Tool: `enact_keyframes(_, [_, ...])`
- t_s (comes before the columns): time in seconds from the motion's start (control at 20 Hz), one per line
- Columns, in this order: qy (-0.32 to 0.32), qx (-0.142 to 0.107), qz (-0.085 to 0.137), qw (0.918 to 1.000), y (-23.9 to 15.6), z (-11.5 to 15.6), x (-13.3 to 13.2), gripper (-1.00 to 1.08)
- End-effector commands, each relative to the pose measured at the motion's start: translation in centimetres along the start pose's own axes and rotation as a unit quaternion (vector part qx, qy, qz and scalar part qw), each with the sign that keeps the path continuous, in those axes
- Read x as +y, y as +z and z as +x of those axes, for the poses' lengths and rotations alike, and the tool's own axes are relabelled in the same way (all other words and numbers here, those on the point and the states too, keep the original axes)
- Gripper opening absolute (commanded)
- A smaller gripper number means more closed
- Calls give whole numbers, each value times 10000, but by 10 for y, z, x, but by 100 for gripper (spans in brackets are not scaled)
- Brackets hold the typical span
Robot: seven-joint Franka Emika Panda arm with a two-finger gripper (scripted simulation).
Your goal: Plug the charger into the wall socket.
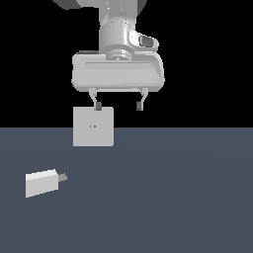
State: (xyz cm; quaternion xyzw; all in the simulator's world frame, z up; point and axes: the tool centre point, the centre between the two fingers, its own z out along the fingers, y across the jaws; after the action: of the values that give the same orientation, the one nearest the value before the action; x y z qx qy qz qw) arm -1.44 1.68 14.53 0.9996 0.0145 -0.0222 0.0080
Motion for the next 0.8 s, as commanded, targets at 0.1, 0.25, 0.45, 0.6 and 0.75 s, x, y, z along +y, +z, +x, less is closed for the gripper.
enact_keyframes(0.1, [12, 2, 0, 10000, 0, 0, 0, 100])
enact_keyframes(0.25, [75, 10, 0, 10000, 1, -2, -1, 100])
enact_keyframes(0.45, [241, 31, -1, 9997, 4, -7, -4, 100])
enact_keyframes(0.6, [425, 55, -2, 9991, 7, -12, -7, 100])
enact_keyframes(0.75, [656, 85, -3, 9978, 11, -19, -11, 100])
